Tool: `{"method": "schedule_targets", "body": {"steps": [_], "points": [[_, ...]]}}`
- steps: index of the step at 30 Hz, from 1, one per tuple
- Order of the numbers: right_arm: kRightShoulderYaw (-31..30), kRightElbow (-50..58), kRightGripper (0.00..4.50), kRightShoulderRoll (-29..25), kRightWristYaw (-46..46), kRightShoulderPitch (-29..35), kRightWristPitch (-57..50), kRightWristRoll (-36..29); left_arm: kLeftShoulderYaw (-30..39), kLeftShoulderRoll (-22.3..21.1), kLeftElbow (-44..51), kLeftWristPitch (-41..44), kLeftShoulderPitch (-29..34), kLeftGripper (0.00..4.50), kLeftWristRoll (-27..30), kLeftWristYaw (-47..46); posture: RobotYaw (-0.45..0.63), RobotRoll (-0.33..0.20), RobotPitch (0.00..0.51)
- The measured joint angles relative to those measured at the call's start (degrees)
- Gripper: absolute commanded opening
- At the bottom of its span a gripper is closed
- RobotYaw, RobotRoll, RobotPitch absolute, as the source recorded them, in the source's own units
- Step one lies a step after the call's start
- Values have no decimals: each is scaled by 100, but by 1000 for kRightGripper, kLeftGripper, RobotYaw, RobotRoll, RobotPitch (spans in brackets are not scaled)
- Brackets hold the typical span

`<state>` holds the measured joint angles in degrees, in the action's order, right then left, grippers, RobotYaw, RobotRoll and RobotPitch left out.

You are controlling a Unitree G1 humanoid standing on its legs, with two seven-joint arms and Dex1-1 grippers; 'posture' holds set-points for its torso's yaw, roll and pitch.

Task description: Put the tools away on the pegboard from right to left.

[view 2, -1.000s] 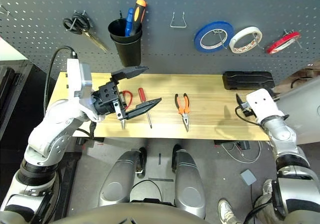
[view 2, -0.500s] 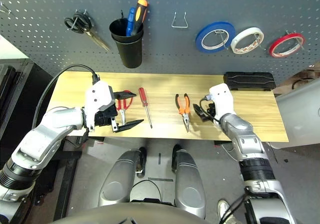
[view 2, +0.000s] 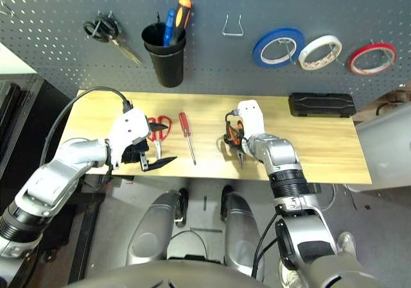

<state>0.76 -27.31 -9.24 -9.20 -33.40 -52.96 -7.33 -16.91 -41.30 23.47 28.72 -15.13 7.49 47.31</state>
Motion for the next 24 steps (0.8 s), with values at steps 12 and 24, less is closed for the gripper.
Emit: {"method": "schedule_targets", "body": {"steps": [12,24], "points": [[408,-2062,4082,325,559,-1008,826,100,0,37,-4,187,-30,4500,-107,1,274,0,293],[62,-1932,3158,157,223,-788,1339,361,6,41,-7,217,-33,4500,-114,22,271,0,286]]}}
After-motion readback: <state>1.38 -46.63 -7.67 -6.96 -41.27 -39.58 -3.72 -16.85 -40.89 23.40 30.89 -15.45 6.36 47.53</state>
